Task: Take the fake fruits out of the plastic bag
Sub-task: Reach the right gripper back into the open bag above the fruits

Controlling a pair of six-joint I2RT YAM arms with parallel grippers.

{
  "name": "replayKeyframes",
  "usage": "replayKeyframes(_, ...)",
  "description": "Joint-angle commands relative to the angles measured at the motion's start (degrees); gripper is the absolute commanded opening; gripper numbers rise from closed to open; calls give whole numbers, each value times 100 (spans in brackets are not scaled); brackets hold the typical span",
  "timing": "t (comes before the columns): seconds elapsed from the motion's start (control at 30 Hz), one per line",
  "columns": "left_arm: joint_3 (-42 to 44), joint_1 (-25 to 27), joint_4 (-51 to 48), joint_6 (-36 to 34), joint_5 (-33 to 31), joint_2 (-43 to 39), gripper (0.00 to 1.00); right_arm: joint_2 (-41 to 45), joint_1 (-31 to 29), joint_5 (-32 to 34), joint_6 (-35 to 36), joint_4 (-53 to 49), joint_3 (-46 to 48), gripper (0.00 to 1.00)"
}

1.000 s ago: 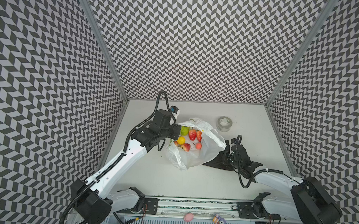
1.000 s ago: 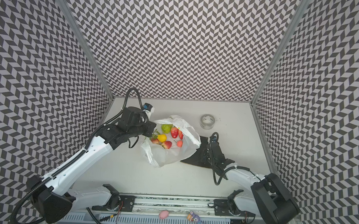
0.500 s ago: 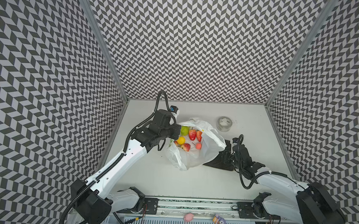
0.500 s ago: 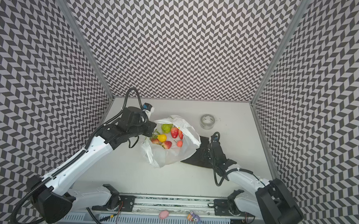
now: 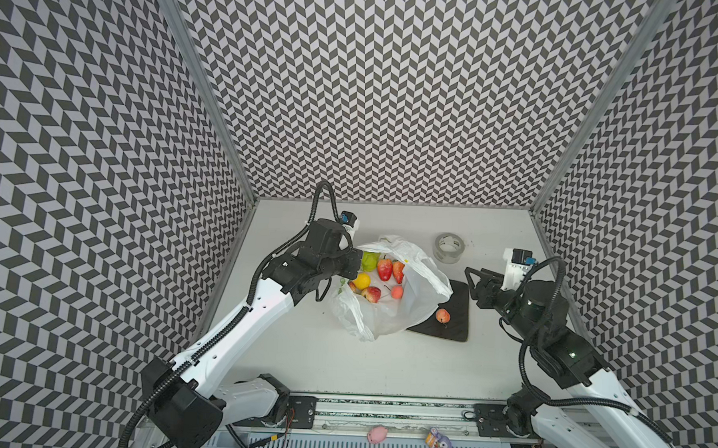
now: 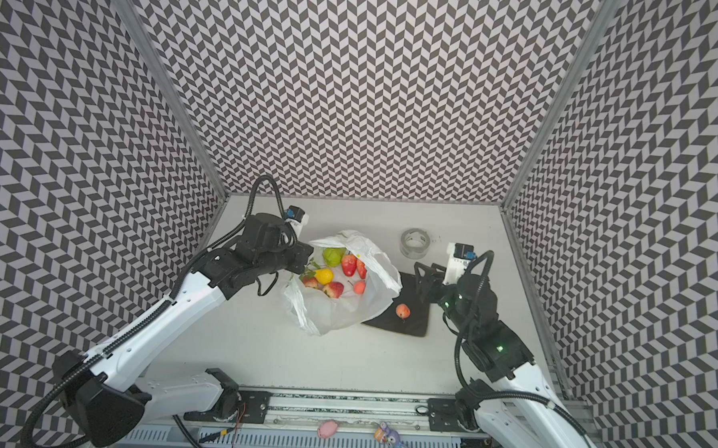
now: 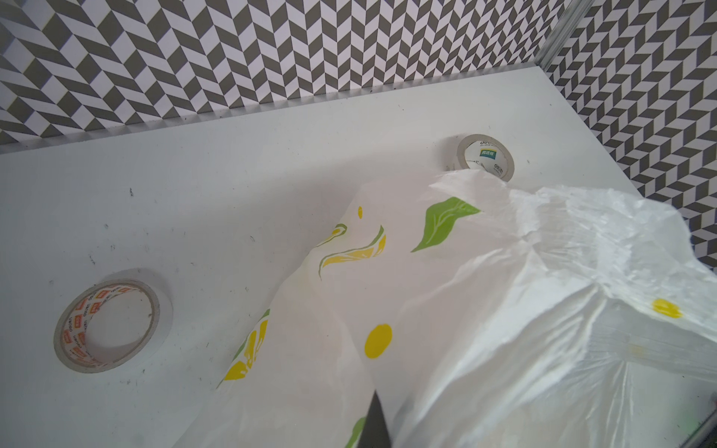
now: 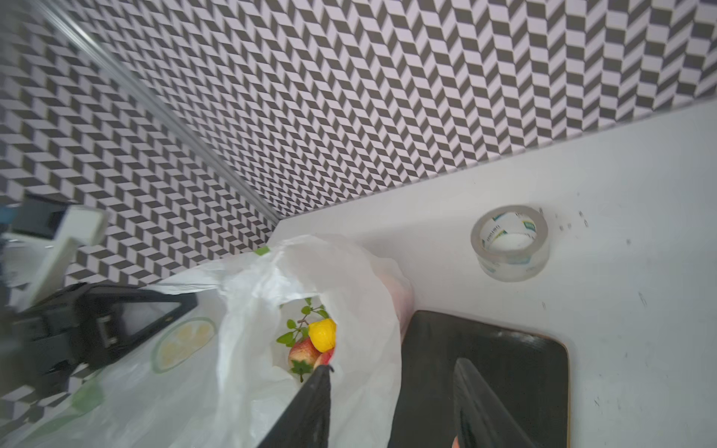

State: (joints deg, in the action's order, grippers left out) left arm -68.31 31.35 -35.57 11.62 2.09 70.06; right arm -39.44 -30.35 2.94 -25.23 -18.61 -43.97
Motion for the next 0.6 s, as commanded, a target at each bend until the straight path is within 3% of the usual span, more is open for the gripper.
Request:
replayKeyframes(0.0, -22, 3, 191, -2, 99, -63, 0, -170, -483, -632, 942, 58, -384, 45)
replayKeyframes(0.23, -7, 11, 196, -2, 99, -101, 0, -953, -1819, -769, 3002, 1083, -464, 36)
replayKeyframes(0.4, 37, 11, 191, -49, 139, -99, 0, -2239, -2364, -338, 3789, 1236, -885, 34)
replayKeyframes(0.57, -15, 11, 133, -215, 195, -2, 0, -3278, -2502, 92, 4069, 1726, -979, 30)
